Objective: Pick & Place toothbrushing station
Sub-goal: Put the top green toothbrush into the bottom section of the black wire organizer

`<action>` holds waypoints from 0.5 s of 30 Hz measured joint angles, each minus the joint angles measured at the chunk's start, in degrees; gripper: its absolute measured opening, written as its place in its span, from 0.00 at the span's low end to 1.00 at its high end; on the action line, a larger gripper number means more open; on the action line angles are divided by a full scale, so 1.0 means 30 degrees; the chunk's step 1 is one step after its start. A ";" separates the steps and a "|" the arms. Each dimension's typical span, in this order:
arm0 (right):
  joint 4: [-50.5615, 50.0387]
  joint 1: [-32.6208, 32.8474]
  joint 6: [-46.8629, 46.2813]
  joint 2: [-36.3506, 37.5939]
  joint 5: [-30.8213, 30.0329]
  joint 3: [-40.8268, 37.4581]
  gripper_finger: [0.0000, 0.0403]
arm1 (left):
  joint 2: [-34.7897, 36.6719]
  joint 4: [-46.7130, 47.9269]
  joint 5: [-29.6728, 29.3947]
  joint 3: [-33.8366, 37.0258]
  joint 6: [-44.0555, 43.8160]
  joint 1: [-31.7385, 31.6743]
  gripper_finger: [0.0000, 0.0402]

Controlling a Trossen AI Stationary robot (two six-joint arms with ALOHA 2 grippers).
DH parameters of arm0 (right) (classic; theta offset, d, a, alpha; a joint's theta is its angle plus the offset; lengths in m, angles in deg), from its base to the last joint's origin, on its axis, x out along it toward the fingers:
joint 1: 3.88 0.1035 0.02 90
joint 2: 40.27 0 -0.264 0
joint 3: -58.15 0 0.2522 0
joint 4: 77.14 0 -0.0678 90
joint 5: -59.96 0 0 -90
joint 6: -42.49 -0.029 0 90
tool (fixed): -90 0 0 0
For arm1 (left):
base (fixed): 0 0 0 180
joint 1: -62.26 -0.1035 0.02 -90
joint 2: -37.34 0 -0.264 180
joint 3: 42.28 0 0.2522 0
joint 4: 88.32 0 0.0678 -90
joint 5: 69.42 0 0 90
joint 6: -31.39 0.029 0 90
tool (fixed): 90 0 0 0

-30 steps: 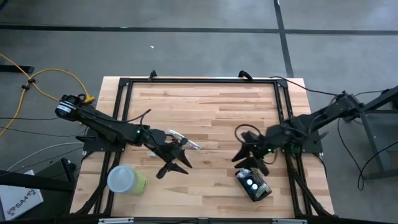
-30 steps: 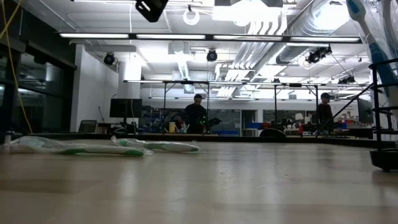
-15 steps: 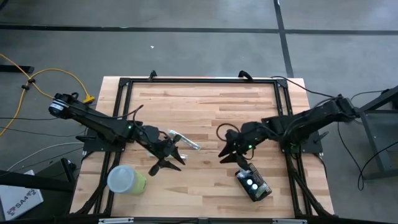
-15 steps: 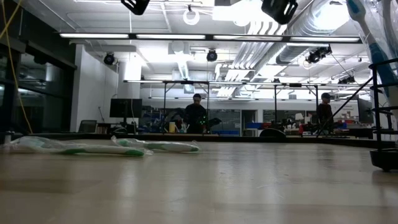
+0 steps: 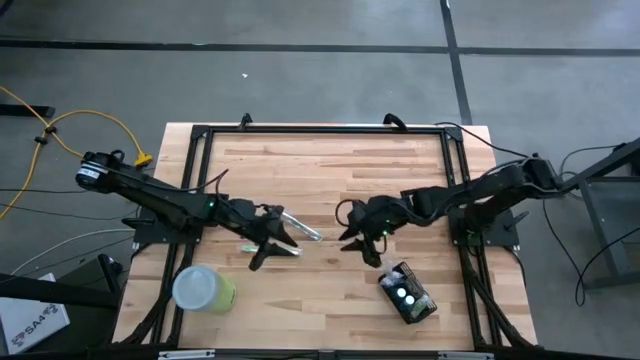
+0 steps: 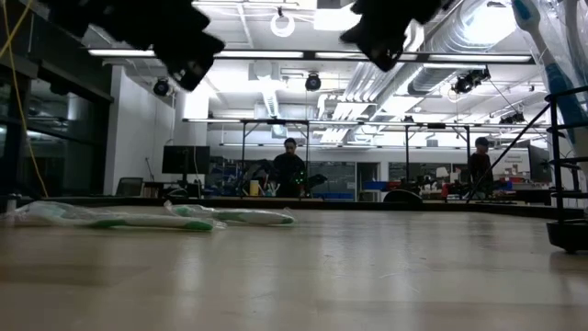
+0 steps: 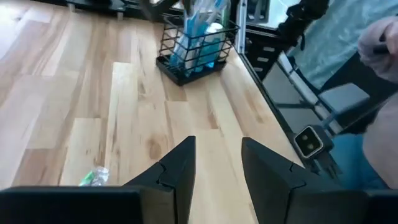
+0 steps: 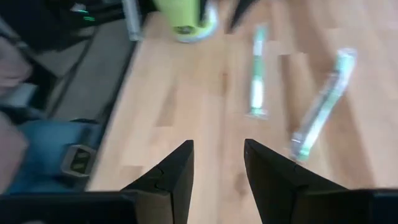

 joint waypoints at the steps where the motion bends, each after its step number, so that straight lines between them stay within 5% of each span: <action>1: -0.0172 -0.0209 0.0074 -0.0037 -0.0220 -0.0007 0.33 | 0.0162 -0.0539 -0.0007 0.0519 -0.0203 0.0005 0.31; 15: 0.0149 -0.2530 0.0481 -0.1413 -0.0259 -0.0045 0.33 | 0.1343 -0.4283 -0.0659 0.3890 -0.0952 -0.0029 0.31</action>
